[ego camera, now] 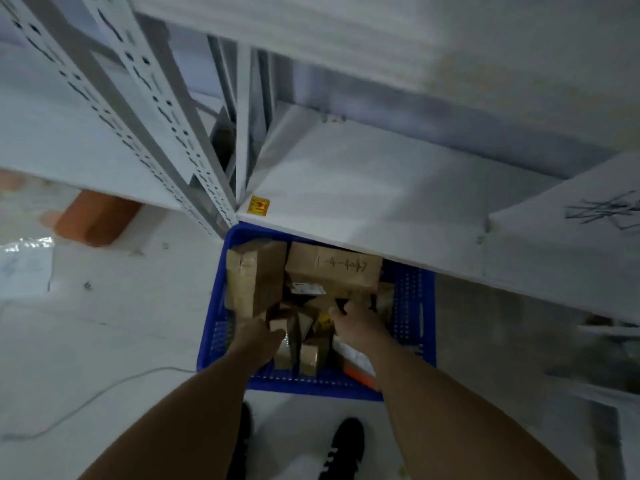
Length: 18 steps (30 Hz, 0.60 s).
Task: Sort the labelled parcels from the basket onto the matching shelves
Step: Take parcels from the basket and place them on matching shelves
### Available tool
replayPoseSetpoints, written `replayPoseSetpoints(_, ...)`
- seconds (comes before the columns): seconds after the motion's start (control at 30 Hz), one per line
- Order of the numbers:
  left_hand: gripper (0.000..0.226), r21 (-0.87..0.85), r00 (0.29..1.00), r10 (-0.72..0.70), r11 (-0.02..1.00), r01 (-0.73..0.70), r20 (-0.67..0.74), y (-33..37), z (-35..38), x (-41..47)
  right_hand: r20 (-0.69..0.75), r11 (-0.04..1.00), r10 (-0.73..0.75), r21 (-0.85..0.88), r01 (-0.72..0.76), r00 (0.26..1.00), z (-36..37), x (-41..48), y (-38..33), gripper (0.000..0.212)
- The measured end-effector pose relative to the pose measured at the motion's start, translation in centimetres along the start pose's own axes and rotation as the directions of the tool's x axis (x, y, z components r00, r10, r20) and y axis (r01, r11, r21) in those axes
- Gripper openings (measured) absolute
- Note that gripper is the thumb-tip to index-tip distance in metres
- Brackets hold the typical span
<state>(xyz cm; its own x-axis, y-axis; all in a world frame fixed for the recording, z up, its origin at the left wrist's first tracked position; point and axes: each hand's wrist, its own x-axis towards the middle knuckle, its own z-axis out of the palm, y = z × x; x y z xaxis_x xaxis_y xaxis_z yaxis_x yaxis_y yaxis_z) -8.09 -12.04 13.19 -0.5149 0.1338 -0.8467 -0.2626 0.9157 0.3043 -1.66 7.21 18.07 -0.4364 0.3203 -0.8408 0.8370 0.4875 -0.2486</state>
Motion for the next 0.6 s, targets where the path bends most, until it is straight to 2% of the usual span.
replayPoseSetpoints(0.07, 0.041, -0.126, 0.994, -0.106, 0.986, 0.105, 0.001, -2.2, 3.4, 3.2, 0.094, 1.0, 0.027, 0.009, -0.028, 0.995, 3.1, 4.5, 1.9, 0.036)
replayPoseSetpoints(0.17, 0.056, -0.275, 0.966, -0.254, 0.926, 0.257, 0.048, -4.4, 7.9, 8.2, 0.14, 0.998, 0.059, 0.028, -0.063, 0.988, 8.0, 10.6, 4.4, 0.044)
replayPoseSetpoints(0.23, 0.083, -0.346, 0.955, -0.295, 0.893, 0.289, 0.036, -5.4, 10.2, 11.1, 0.167, 0.991, 0.107, 0.066, -0.119, 0.98, 11.3, 14.0, 5.7, 0.053)
replayPoseSetpoints(0.3, 0.096, -0.391, 0.941, -0.338, 0.864, 0.316, 0.015, -6.2, 12.6, 13.7, 0.167, 0.977, 0.156, 0.118, -0.177, 0.973, 14.4, 16.8, 6.5, 0.063)
replayPoseSetpoints(0.4, 0.093, -0.44, 0.931, -0.361, 0.844, 0.307, -0.042, -6.6, 15.0, 16.1, 0.134, 0.95, 0.215, 0.199, -0.239, 0.967, 17.4, 19.7, 7.1, 0.062)
replayPoseSetpoints(0.5, 0.094, -0.487, 0.95, -0.303, 0.843, 0.23, -0.074, -7.2, 16.6, 17.7, 0.151, 0.913, 0.246, 0.296, -0.282, 0.957, 19.9, 21.8, 8.0, 0.035)
replayPoseSetpoints(0.53, 0.091, -0.49, 0.952, -0.296, 0.844, 0.221, -0.082, -7.3, 16.8, 18.0, 0.18, 0.9, 0.235, 0.332, -0.284, 0.955, 20.7, 22.3, 8.3, 0.034)
replayPoseSetpoints(0.6, 0.08, -0.52, 0.948, -0.302, 0.828, 0.208, -0.102, -7.3, 17.1, 18.3, 0.227, 0.846, 0.243, 0.425, -0.32, 0.943, 21.9, 23.1, 9.0, 0.049)
